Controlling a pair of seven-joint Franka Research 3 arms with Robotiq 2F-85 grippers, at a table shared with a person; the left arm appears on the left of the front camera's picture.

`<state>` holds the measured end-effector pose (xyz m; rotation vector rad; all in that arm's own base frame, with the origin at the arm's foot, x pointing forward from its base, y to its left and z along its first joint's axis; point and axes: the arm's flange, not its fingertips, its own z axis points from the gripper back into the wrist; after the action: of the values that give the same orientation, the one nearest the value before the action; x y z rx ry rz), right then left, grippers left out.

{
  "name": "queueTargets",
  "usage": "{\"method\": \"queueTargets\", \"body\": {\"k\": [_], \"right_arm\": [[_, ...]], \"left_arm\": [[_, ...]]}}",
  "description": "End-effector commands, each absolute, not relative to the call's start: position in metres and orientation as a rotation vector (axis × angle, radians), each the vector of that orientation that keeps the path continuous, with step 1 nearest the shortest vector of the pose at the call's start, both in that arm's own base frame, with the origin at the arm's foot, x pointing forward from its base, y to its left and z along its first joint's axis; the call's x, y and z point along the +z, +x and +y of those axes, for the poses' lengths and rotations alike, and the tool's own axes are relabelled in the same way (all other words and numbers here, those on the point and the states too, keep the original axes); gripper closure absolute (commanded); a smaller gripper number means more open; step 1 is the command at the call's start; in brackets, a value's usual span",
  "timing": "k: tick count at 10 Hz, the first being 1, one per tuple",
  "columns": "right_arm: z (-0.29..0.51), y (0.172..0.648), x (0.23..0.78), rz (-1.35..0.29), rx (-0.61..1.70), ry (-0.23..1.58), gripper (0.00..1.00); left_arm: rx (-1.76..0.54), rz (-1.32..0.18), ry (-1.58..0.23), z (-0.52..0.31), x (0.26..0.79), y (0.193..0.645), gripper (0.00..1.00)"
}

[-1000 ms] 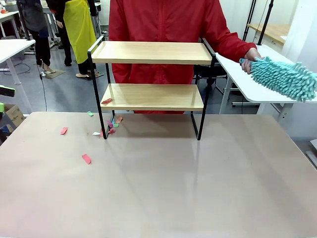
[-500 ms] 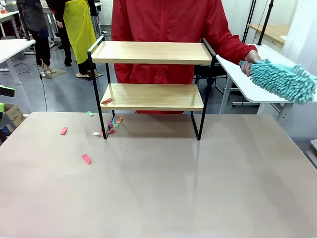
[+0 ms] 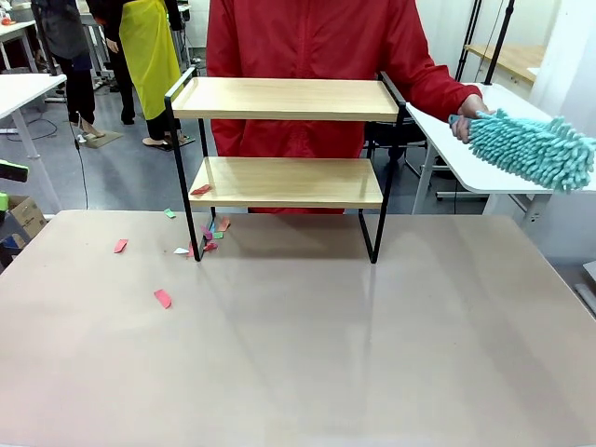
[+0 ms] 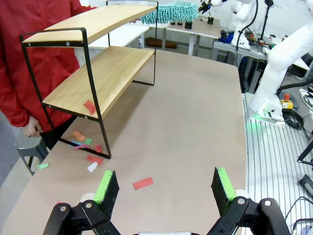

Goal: Clean the shelf.
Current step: Hand the Duster back to the human.

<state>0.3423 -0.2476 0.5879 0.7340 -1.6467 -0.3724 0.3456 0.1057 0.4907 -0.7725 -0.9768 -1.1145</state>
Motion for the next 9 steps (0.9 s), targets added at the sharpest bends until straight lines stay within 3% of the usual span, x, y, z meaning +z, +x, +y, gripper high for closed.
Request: {"method": "queueTargets", "body": {"k": [1, 9], "right_arm": [[-0.2451, 0.3404, 0.583, -1.651, -0.368, 0.704, 0.0], [-0.2451, 0.3404, 0.583, -1.651, -0.368, 0.704, 0.0]], "left_arm": [[-1.113, -0.989, -0.782, 0.1057, 0.4937, 0.3456, 0.0], [-1.113, -0.989, -0.782, 0.1057, 0.4937, 0.3456, 0.0]]}}
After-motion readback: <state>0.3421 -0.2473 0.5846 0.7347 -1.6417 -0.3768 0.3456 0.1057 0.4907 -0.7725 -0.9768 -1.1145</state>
